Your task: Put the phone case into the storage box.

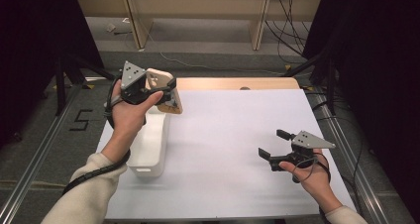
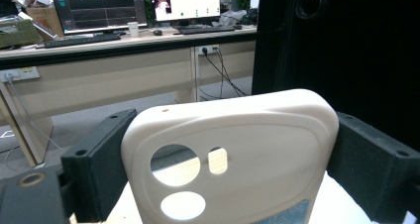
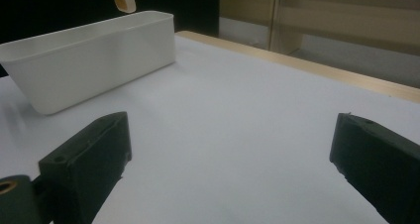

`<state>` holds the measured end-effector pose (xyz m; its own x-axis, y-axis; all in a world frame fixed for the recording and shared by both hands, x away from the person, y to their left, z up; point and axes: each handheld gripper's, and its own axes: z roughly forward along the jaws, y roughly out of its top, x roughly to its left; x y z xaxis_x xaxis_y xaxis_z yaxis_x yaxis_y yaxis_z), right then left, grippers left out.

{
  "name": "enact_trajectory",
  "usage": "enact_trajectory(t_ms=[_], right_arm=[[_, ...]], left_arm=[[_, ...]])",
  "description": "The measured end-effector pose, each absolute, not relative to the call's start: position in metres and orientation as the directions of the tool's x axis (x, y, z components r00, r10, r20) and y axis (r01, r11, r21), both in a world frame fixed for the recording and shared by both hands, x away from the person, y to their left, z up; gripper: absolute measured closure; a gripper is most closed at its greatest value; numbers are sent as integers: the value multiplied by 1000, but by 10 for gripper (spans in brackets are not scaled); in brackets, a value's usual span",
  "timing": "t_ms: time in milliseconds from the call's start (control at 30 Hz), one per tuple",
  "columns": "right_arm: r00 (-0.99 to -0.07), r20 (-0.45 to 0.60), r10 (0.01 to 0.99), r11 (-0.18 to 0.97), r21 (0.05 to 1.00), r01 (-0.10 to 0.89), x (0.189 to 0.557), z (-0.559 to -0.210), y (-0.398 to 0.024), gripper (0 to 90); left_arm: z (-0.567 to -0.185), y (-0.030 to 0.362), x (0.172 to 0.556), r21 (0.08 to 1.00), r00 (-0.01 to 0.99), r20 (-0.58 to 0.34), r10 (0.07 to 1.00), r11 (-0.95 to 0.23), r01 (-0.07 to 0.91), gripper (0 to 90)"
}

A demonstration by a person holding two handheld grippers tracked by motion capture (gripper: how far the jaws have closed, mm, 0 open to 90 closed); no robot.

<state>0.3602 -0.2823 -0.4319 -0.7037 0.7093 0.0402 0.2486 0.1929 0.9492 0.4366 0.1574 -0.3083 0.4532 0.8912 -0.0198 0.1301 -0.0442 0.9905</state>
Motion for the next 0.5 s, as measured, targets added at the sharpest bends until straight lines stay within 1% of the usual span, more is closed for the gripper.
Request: enact_trajectory(t_ms=[500], right_arm=[[-704,46,709,191,948,253,360,-432,-282,36]], left_arm=[[-308,164,441,990,433,-14,901,-49,135,103]])
